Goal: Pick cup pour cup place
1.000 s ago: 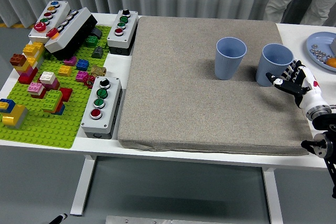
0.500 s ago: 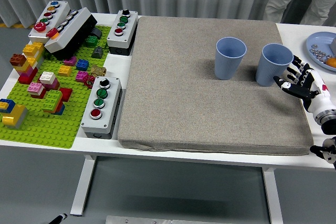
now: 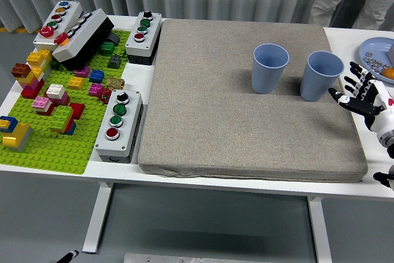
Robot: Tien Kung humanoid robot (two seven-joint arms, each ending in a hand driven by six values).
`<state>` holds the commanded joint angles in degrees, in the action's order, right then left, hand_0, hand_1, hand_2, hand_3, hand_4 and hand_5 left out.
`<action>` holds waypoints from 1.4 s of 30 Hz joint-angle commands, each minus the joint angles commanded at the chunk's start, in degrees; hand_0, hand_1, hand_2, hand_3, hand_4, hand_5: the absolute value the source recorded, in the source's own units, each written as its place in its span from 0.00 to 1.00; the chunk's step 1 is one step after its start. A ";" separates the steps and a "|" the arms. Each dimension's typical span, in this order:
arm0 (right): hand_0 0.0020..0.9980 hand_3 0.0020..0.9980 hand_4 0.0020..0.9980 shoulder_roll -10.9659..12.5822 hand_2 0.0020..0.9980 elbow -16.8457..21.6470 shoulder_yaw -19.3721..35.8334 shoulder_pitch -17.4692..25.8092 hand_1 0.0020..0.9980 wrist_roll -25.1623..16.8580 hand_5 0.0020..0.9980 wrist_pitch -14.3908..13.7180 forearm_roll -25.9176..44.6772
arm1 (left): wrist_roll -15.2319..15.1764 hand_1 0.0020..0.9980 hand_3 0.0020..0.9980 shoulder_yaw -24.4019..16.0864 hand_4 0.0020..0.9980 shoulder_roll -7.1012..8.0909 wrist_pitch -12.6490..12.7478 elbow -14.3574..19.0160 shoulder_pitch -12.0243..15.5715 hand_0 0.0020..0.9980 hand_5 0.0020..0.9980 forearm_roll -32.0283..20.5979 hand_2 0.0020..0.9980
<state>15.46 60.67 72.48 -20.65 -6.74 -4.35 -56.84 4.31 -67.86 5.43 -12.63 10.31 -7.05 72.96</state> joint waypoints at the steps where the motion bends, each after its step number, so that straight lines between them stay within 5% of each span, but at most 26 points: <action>1: 0.95 0.92 0.81 0.43 0.98 0.42 0.49 -0.28 0.91 0.37 0.16 -0.09 -0.07 | -0.01 0.82 0.81 -0.03 0.63 0.02 0.03 0.00 -0.02 0.83 1.00 -0.03 0.87; 11: 0.95 0.92 0.81 5.24 0.98 1.75 1.36 -6.15 0.91 1.75 0.17 -0.51 1.65 | 0.11 0.82 0.81 -0.38 0.63 0.35 0.02 0.00 -0.10 0.83 1.00 0.23 0.87; 13: 0.93 0.87 0.77 5.82 0.92 1.01 0.79 -8.10 0.87 1.08 0.24 -1.94 3.52 | 0.15 0.82 0.81 -0.40 0.63 0.42 0.01 0.00 -0.08 0.83 1.00 0.25 0.87; 18: 0.93 0.87 0.77 4.59 0.92 -1.97 1.03 -11.25 0.87 -1.40 0.24 -6.42 8.31 | 0.11 0.82 0.81 -0.04 0.63 0.43 0.06 0.00 -0.07 0.83 1.00 -0.14 0.87; 19: 0.85 0.79 0.72 4.06 0.79 -2.59 1.42 -11.66 0.78 -1.77 0.60 -7.12 9.01 | 0.10 0.82 0.81 0.04 0.63 0.42 0.08 0.00 -0.08 0.84 1.00 -0.21 0.87; 23: 0.85 0.79 0.72 1.58 0.79 -4.41 3.60 -13.02 0.78 -2.16 0.60 -6.82 10.97 | -0.01 0.82 0.81 0.62 0.63 0.30 0.11 0.00 -0.12 0.84 1.00 -0.72 0.87; 24: 0.85 0.82 0.81 0.88 0.81 -4.61 4.07 -13.28 0.78 -2.23 0.98 -6.56 11.22 | -0.06 0.82 0.81 0.85 0.63 0.28 0.11 0.00 -0.13 0.83 1.00 -0.94 0.87; 42: 0.88 0.86 0.80 -2.45 0.88 -5.08 8.19 -14.35 0.81 -2.19 1.00 -6.45 9.90 | -0.19 0.82 0.81 1.19 0.63 0.16 0.06 0.00 -0.49 0.84 1.00 -0.82 0.87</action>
<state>13.01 55.59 80.67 -35.00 -8.93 -10.80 -46.94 4.13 -66.67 5.59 -12.56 10.31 -7.53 72.14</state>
